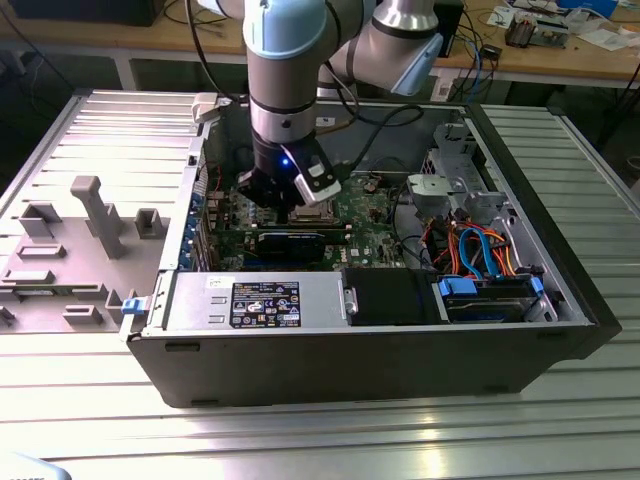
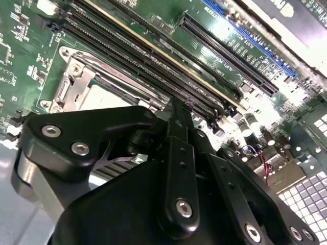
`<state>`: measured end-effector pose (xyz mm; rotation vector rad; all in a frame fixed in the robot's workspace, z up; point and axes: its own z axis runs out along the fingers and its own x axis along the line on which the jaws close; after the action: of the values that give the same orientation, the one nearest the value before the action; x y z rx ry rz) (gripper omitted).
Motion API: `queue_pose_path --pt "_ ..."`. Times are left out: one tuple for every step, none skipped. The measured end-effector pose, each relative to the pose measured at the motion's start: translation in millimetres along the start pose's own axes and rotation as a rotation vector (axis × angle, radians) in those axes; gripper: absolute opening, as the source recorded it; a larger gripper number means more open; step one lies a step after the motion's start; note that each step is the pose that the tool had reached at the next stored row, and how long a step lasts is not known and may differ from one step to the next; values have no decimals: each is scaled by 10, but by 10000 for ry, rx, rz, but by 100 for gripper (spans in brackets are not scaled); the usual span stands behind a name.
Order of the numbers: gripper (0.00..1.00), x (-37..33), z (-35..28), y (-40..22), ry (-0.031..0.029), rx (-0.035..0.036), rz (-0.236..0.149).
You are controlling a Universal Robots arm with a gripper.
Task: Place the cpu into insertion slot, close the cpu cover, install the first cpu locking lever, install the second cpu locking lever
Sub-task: 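Install the second cpu locking lever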
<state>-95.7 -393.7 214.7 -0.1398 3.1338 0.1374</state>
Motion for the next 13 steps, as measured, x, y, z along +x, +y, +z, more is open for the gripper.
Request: queue_pose_path --pt "11 3 6 0 1 -9 -6" --pt "11 6 15 1 1 -19 -16" --pt "11 9 22 3 2 -28 -25" --pt "11 9 33 8 2 -38 -43" --pt "11 9 42 12 2 -46 -57" --pt "11 9 49 16 3 -51 -69" --pt "11 9 56 22 4 -56 -81" --pt "11 8 64 26 4 -62 -95" --pt "11 8 79 35 6 -76 -123" --pt "11 7 90 41 8 -85 -142" --pt "11 7 96 47 10 -89 -155" --pt "11 7 102 53 11 -99 -166" --pt "11 6 112 66 8 -117 -185"
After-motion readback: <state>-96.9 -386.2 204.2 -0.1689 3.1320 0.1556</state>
